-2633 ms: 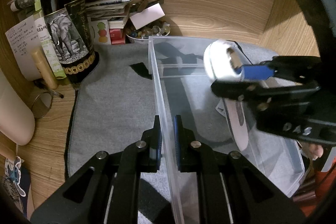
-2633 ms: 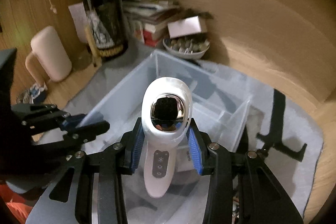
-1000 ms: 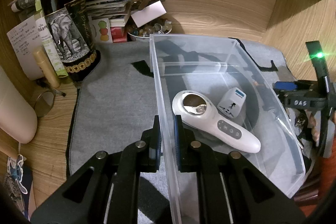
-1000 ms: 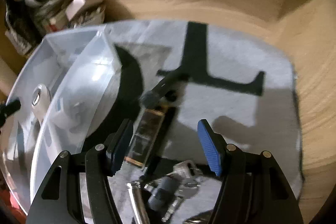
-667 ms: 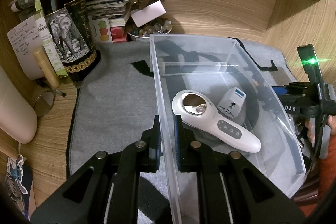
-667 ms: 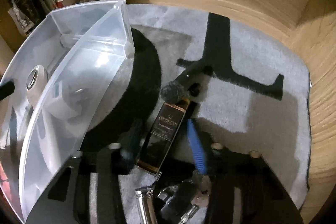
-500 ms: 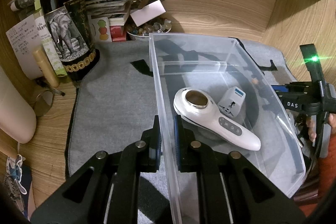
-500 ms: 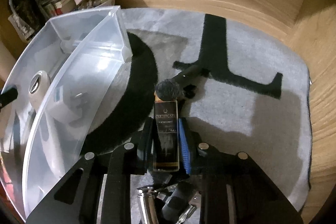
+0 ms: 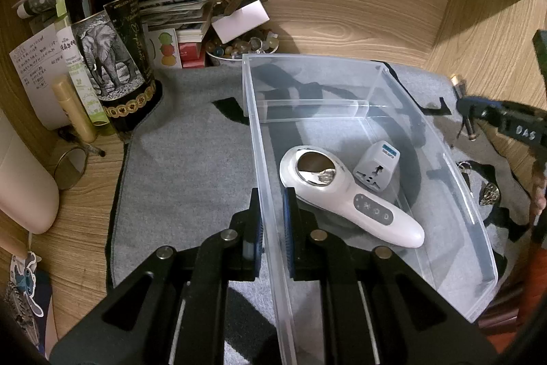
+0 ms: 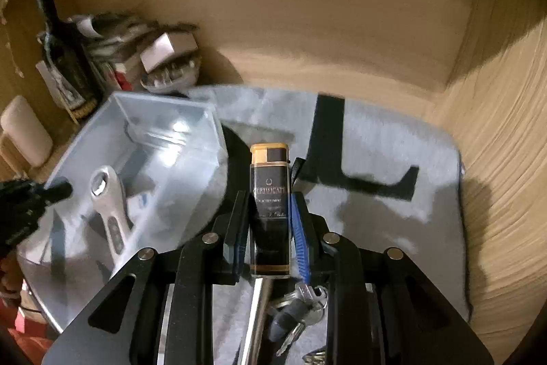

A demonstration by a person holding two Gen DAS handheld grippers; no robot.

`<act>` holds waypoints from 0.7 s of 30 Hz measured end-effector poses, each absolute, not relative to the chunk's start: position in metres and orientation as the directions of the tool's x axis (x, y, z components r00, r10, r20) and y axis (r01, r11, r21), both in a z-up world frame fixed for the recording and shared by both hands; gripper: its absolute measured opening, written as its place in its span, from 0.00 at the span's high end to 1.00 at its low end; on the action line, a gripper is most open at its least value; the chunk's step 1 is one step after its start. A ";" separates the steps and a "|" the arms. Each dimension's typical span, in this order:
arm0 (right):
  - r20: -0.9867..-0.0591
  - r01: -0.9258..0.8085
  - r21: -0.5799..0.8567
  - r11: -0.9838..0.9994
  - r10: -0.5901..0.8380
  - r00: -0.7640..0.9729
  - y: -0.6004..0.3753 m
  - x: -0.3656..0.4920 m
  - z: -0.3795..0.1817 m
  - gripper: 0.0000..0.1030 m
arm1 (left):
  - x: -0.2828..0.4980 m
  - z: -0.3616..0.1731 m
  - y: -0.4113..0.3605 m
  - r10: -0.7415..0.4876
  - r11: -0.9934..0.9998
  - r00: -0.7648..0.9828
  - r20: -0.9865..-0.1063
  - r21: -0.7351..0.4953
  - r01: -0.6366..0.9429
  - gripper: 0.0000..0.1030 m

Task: Organize rigid objects
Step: 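Grasp the gold-and-black perfume bottle with the right gripper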

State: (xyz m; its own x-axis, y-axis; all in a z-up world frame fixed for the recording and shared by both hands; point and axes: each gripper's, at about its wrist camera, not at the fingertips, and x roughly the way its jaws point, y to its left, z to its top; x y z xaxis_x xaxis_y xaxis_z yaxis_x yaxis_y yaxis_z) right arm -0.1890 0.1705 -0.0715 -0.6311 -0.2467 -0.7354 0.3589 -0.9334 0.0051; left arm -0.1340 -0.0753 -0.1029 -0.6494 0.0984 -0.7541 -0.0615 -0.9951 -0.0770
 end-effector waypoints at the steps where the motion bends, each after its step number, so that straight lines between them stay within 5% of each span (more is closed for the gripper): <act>1: -0.728 0.360 -0.001 -0.933 -0.246 -0.639 0.169 -0.185 -0.067 0.79 | -0.134 -0.103 -0.075 0.099 -0.995 -0.649 -0.754 -0.078 -0.061 0.89; 15: -0.694 0.484 -0.034 -0.875 -0.327 -0.642 0.122 -0.160 -0.052 0.87 | -0.135 -0.101 -0.074 0.102 -0.995 -0.655 -0.749 -0.081 -0.062 0.89; 21: -0.753 0.472 -0.028 -0.881 -0.292 -0.590 0.123 -0.164 -0.076 0.87 | -0.134 -0.101 -0.073 0.105 -0.994 -0.657 -0.746 -0.083 -0.065 0.89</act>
State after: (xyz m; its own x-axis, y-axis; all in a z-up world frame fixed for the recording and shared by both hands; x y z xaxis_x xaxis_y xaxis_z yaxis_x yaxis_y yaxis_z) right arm -0.1642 0.1231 -0.0758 -0.5895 -0.2918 -0.7532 0.4719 -0.8812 -0.0280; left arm -0.1338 -0.0731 -0.1007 -0.6570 0.1052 -0.7465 -0.0651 -0.9944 -0.0829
